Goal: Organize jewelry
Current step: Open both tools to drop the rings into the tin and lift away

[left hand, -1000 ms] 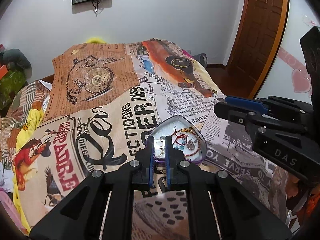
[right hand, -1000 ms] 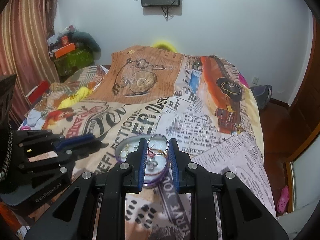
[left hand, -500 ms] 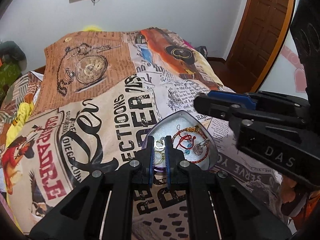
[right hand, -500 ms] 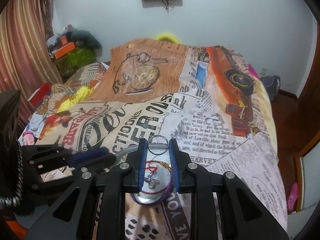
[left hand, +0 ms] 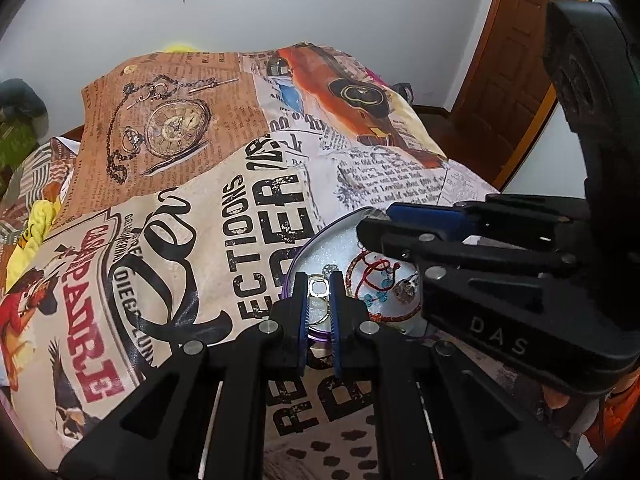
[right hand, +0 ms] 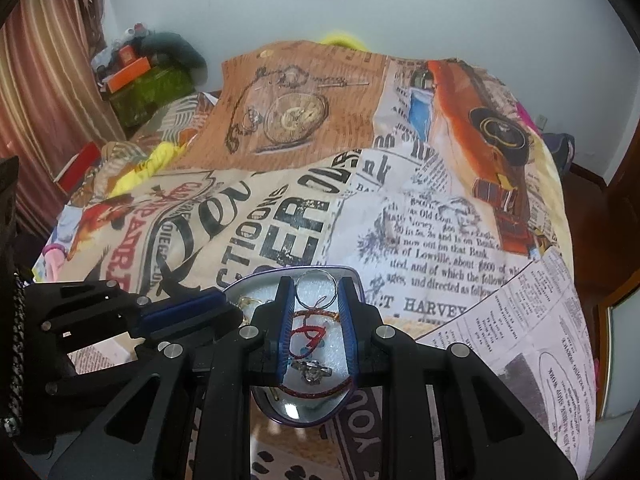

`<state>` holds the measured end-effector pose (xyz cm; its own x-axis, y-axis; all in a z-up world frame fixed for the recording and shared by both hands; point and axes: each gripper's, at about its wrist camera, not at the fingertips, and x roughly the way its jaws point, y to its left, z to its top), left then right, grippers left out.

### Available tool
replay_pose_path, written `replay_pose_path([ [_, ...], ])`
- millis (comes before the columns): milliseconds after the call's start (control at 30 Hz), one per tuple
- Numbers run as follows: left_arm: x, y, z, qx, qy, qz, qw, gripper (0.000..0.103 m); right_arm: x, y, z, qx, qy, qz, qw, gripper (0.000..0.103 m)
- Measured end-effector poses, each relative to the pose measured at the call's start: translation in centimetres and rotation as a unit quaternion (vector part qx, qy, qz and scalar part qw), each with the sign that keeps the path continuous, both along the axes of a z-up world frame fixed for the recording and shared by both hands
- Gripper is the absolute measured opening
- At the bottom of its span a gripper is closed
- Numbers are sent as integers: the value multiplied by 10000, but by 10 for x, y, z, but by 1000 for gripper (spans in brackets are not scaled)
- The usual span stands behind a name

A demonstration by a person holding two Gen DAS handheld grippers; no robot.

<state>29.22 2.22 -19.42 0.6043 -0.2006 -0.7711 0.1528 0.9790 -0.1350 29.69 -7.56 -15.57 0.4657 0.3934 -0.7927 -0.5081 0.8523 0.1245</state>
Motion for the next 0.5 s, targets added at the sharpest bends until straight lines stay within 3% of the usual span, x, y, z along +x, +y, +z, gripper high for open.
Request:
replay_pose_path([
  [500,-4,1,3,74,61,87,9999,8,-2,-1,-1,-106,213,-15,9997,23],
])
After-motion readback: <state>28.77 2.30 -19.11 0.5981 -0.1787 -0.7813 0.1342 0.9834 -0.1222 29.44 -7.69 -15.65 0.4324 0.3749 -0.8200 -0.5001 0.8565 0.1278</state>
